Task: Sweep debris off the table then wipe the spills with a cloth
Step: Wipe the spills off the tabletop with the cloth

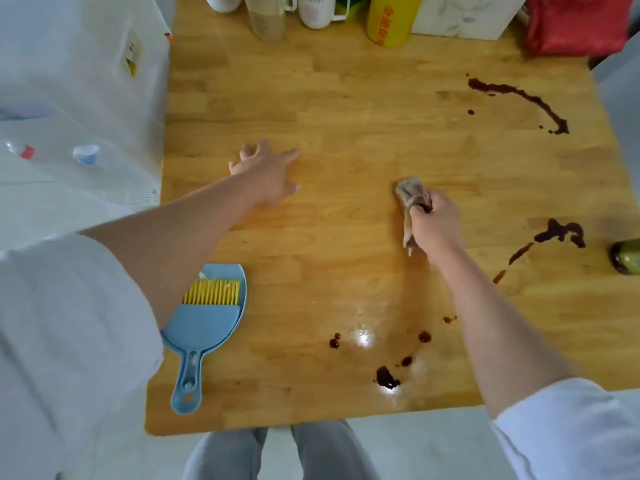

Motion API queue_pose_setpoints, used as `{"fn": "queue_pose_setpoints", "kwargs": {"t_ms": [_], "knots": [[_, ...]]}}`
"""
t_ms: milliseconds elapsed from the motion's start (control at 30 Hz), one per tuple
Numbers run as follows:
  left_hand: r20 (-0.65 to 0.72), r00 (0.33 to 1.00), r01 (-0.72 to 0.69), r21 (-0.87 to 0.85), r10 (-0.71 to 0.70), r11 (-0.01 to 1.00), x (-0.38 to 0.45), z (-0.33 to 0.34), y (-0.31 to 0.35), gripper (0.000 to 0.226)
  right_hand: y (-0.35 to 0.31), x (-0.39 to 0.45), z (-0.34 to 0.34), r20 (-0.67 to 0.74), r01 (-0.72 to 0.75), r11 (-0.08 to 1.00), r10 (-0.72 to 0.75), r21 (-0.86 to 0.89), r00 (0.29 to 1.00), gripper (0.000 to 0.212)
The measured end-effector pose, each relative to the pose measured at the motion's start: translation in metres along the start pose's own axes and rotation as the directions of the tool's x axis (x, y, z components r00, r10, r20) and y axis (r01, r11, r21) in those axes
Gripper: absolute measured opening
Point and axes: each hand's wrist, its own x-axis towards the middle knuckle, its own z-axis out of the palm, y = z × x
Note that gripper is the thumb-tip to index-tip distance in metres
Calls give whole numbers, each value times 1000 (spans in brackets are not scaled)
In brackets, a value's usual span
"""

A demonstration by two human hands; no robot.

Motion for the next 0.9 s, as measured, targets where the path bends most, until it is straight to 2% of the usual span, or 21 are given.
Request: {"fn": "queue_pose_setpoints", "kwargs": {"t_ms": [67,133,167,233,267,300,333,367,400,433,467,500,567,633,700,800,833,867,900], "knots": [[-9,1000,-12,-17,11,1000,2,1,-2,71,-17,-8,28,19,61,998,-61,-9,998,29],[-11,999,-53,-51,53,997,6,-3,-7,66,-41,-34,68,141,237,971,-239,31,961,26],[-14,996,-87,-62,86,994,5,-5,-13,63,-52,-52,89,253,348,937,-343,26,905,23],[-37,989,-148,-94,145,984,1,-7,-30,54,-67,-80,115,472,533,846,-477,16,742,23],[-52,986,-163,-111,158,980,-3,-7,-41,50,-69,-81,116,536,558,829,-485,31,691,25],[-70,986,-160,-119,152,980,-10,-5,-55,47,-69,-75,111,565,539,842,-457,26,687,28],[-92,987,-144,-116,134,983,-18,-2,-71,45,-66,-62,103,560,503,864,-417,0,716,30],[-107,989,-116,-119,104,986,-27,0,-88,43,-64,-47,92,503,426,903,-347,-48,791,30],[-106,991,-91,-135,77,987,-35,3,-99,43,-59,-31,77,391,295,952,-243,-78,887,29],[-101,993,-70,-164,54,984,-43,6,-113,44,-59,-20,68,266,159,986,-139,-53,954,28],[-97,994,-64,-186,46,980,-49,9,-123,45,-62,-13,66,170,74,997,-71,-13,983,26],[-95,994,-63,-199,45,978,-53,11,-129,46,-67,-12,72,119,62,998,-61,-9,991,25],[-97,994,-63,-207,44,976,-55,14,-132,45,-83,-20,101,143,183,980,-170,-84,975,29],[-112,994,-49,-259,21,965,-54,13,-132,46,-110,-46,141,266,393,916,-361,-78,894,39],[-120,993,-29,-331,-11,943,-53,10,-135,48,-137,-79,179,422,530,848,-485,13,766,44],[-68,998,-24,-420,-5,907,-52,4,-148,48,-158,-114,209,686,621,782,-479,50,548,46],[-51,999,-26,-432,4,901,-53,2,-153,48,-159,-115,209,739,618,785,-440,40,511,45],[-40,999,-34,-434,18,900,-54,1,-160,48,-159,-110,205,757,587,809,-399,25,518,45],[-31,999,-38,-433,27,901,-57,2,-162,47,-155,-102,194,741,525,851,-356,7,569,44]]}}
